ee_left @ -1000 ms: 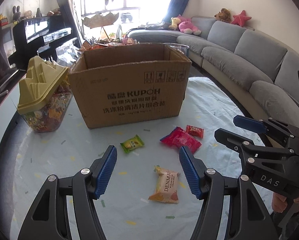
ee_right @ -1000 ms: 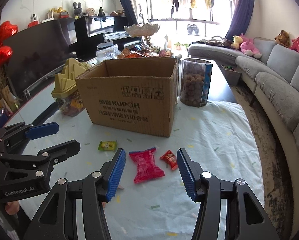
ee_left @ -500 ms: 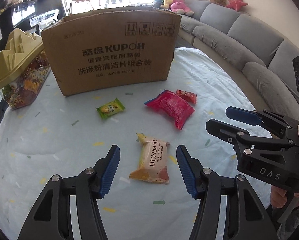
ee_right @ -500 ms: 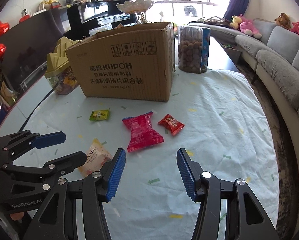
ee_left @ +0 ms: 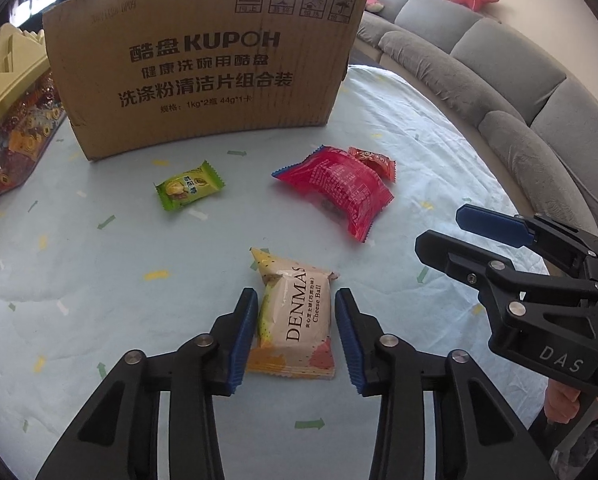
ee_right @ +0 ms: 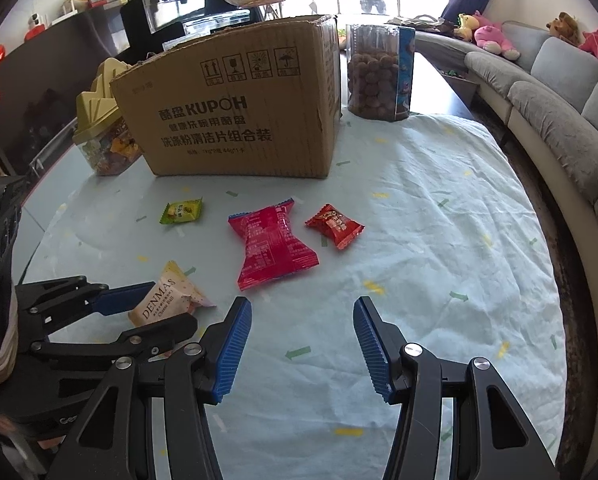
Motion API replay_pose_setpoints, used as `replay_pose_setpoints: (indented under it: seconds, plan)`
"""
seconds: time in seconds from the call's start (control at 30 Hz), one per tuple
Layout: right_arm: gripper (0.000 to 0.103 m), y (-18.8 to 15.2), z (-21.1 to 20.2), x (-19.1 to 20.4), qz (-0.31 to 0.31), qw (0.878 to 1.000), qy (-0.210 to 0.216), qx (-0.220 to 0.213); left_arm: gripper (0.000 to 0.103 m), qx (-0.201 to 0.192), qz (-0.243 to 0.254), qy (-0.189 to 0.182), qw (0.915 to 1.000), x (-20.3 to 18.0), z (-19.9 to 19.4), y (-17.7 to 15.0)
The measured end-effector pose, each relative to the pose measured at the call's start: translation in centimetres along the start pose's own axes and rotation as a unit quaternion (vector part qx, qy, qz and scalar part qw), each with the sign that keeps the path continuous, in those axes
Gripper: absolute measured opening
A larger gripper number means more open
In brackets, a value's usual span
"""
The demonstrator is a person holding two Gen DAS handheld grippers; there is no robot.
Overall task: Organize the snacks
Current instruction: 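Grasp the DENMAS cheese-ball packet with the left tool while the right tool grasps the pink-red bag, then carry the DENMAS packet and pink-red bag into the box and open both tools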
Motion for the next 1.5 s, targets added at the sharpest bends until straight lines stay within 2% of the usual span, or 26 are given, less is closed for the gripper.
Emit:
replay_pose_setpoints:
  seconds: [0.23, 0.43, 0.8, 1.1, 1.27, 1.33, 1.4, 1.5]
  plan:
    - [0.054, 0.2, 0.3, 0.4, -0.01, 1.0, -0.006, 0.009, 0.031, -0.003, -0.006, -0.015, 0.9999, 0.2, 0.3, 0.3]
    - [0.054, 1.0, 0.7, 1.0, -0.016, 1.0, -0.006, 0.012, 0.03, -0.017, -0.023, -0.016, 0.9995, 1.3, -0.5, 1.1]
    - [0.054, 3.7, 2.6, 2.2, -0.039, 0.999, -0.009, 0.011, 0.03, -0.045, -0.051, 0.022, 0.9975, 5.0, -1.8, 3.3]
    - [0.054, 4.6, 5.7, 2.0, -0.037, 0.998, -0.007, 0.042, 0.031, -0.056, -0.056, 0.031, 0.9964, 5.8, -1.7, 4.6]
    - [0.054, 4.8, 6.5, 1.7, -0.033, 0.998, -0.014, 0.045, 0.03, -0.052, -0.063, 0.033, 0.9961, 6.1, -1.1, 4.8]
    - [0.049, 4.7, 6.9, 1.7, -0.031, 0.998, -0.011, 0.051, 0.03, -0.051, -0.064, 0.034, 0.9961, 6.1, -0.9, 4.8]
    - [0.041, 4.5, 7.3, 1.8, -0.03, 0.998, -0.009, 0.059, 0.03, -0.051, -0.064, 0.036, 0.996, 6.2, -0.9, 4.9]
    - [0.037, 4.3, 7.4, 1.7, -0.029, 0.998, -0.008, 0.06, 0.03, -0.053, -0.066, 0.038, 0.9957, 6.4, -1.0, 4.8]
Point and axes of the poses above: each gripper's, at about its wrist camera, not at the fingertips, and z roughly the way its jaws point, x to its left, y to its top, the point moved 10 cm from there along z, roughly the way its jaws point, and after that the axes turned 7 degrees about y, right-handed, at the moved point
